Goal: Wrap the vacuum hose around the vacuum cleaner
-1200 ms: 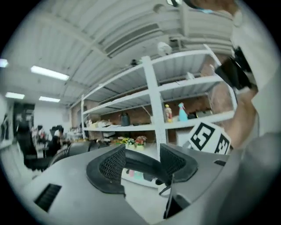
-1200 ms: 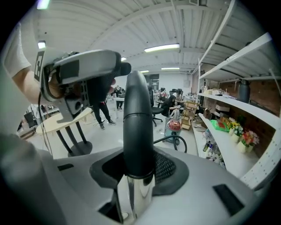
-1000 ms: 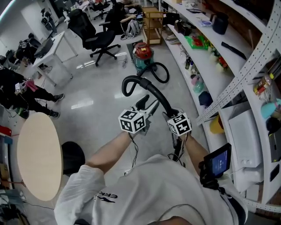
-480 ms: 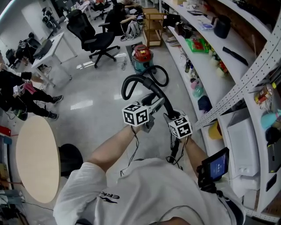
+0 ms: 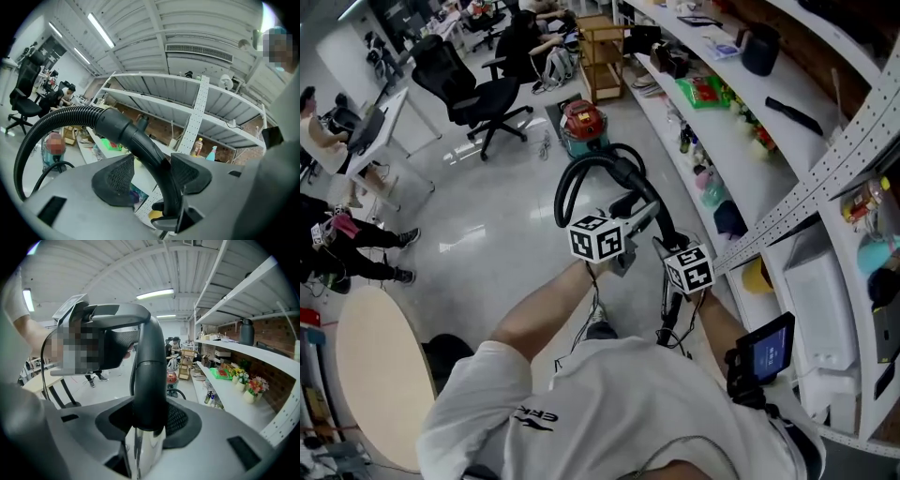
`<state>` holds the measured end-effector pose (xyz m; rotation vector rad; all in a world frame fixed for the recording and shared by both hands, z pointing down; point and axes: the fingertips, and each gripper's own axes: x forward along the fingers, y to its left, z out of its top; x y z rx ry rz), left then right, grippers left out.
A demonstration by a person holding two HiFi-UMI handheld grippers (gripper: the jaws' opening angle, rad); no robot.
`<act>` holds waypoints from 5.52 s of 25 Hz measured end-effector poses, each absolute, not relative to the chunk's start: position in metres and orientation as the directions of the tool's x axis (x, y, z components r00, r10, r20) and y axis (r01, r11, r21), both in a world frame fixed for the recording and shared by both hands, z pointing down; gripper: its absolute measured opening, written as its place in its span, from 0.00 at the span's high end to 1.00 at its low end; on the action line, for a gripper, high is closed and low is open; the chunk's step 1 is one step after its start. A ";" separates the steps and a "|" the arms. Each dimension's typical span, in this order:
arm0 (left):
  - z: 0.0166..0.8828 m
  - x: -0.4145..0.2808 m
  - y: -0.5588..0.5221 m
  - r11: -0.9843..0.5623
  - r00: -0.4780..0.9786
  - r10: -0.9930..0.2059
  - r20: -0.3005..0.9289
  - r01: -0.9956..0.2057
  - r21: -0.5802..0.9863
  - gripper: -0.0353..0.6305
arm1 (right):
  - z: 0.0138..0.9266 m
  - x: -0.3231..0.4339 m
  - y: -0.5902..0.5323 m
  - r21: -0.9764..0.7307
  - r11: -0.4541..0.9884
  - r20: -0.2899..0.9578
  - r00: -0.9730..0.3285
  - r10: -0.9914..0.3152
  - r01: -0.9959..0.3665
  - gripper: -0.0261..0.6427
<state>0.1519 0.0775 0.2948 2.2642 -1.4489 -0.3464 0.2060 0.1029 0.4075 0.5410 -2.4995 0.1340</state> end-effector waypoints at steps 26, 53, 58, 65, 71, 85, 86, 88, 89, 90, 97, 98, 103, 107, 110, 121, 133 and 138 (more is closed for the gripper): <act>0.282 0.011 -0.096 -0.552 0.610 -0.792 -0.015 -0.707 0.442 0.59 | 0.397 0.053 -0.067 0.069 0.860 0.542 -0.705 -0.457 -0.505 0.74; 0.264 -0.042 -0.293 -0.486 0.578 -0.813 0.067 -0.738 0.469 0.57 | 0.374 -0.003 -0.270 0.039 0.868 0.459 -0.763 -0.456 -0.495 0.74; 0.259 -0.068 -0.319 -0.510 0.631 -0.767 0.118 -0.710 0.486 0.56 | 0.365 -0.029 -0.292 0.059 0.859 0.452 -0.753 -0.478 -0.509 0.74; 0.250 -0.082 -0.362 -0.640 0.750 -0.626 0.215 -0.651 0.408 0.56 | 0.361 -0.060 -0.330 0.052 0.812 0.448 -0.713 -0.539 -0.581 0.74; 0.228 -0.083 -0.390 -0.787 0.852 -0.444 0.278 -0.519 0.335 0.56 | 0.344 -0.080 -0.359 0.027 0.710 0.405 -0.642 -0.651 -0.703 0.74; 0.149 -0.049 -0.418 -0.978 0.959 -0.067 0.276 -0.119 0.174 0.56 | 0.269 -0.072 -0.406 0.016 0.427 0.235 -0.411 -0.881 -0.904 0.74; 0.146 -0.046 -0.423 -0.980 0.960 -0.051 0.274 -0.100 0.170 0.56 | 0.267 -0.069 -0.411 0.012 0.413 0.230 -0.399 -0.888 -0.911 0.74; 0.142 -0.038 -0.432 -0.984 0.962 -0.018 0.271 -0.065 0.166 0.56 | 0.263 -0.063 -0.422 0.009 0.387 0.221 -0.376 -0.900 -0.922 0.74; 0.141 -0.034 -0.438 -0.985 0.963 -0.003 0.271 -0.049 0.165 0.56 | 0.261 -0.059 -0.428 0.009 0.374 0.217 -0.363 -0.906 -0.927 0.74; 0.140 -0.030 -0.444 -0.986 0.962 0.013 0.273 -0.034 0.166 0.57 | 0.260 -0.054 -0.434 0.011 0.360 0.215 -0.349 -0.912 -0.933 0.74; 0.142 -0.025 -0.488 -0.978 0.962 0.079 0.262 0.025 0.205 0.56 | 0.260 -0.041 -0.477 0.045 0.330 0.229 -0.312 -0.922 -0.943 0.74; 0.141 -0.028 -0.496 -0.977 0.963 0.083 0.256 0.029 0.210 0.57 | 0.258 -0.043 -0.483 0.052 0.334 0.228 -0.315 -0.921 -0.941 0.74; 0.120 -0.039 -0.533 -0.978 0.968 0.096 0.232 0.049 0.202 0.56 | 0.237 -0.058 -0.518 0.041 0.357 0.192 -0.344 -0.919 -0.933 0.74; 0.108 -0.051 -0.556 -0.982 0.960 0.128 0.249 0.087 0.167 0.56 | 0.227 -0.077 -0.544 0.006 0.359 0.165 -0.353 -0.921 -0.933 0.74; 0.103 -0.070 -0.572 -0.983 0.954 0.152 0.257 0.119 0.140 0.57 | 0.224 -0.099 -0.566 0.013 0.350 0.162 -0.343 -0.925 -0.937 0.74; 0.116 -0.187 -0.646 -0.970 0.929 0.230 0.289 0.196 0.142 0.57 | 0.238 -0.213 -0.645 0.072 0.318 0.200 -0.299 -0.933 -0.945 0.74; 0.157 -0.363 -0.725 -0.954 0.977 0.108 0.181 0.051 0.295 0.57 | 0.275 -0.370 -0.705 0.144 0.493 0.359 -0.419 -0.834 -0.858 0.75; 0.169 -0.445 -0.740 -0.946 0.990 0.015 0.143 -0.032 0.322 0.59 | 0.286 -0.442 -0.719 0.170 0.618 0.442 -0.501 -0.744 -0.768 0.75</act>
